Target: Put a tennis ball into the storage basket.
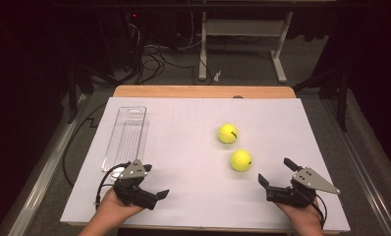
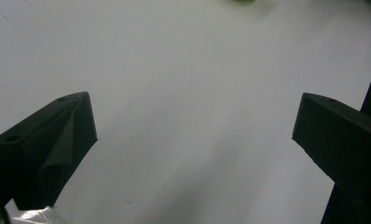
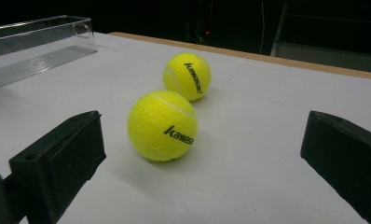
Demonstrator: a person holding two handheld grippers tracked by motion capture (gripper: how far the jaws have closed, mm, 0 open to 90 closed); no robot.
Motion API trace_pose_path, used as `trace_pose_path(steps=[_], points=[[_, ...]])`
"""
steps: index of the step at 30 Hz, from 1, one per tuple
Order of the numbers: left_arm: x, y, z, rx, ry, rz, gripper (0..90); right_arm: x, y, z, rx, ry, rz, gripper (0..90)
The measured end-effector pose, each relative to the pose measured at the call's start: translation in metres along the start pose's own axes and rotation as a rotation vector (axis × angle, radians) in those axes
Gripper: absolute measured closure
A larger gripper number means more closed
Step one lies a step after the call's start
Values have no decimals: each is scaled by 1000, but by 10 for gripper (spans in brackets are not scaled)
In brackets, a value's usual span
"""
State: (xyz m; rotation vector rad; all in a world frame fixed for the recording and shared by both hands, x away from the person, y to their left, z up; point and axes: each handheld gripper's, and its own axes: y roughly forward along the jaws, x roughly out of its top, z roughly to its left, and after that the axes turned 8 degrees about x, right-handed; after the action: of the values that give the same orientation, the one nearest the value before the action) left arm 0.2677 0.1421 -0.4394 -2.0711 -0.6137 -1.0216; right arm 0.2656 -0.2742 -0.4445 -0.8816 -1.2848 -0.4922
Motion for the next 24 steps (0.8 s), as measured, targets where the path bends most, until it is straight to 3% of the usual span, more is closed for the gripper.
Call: trace_pose_path(steps=[10,24], points=[[-8,10,-4,51,0,126,8,-1,2,0,5,-2,11,3],[-12,18,-4,121,-22,239,7,-2,5,2,19,-11,47,3]])
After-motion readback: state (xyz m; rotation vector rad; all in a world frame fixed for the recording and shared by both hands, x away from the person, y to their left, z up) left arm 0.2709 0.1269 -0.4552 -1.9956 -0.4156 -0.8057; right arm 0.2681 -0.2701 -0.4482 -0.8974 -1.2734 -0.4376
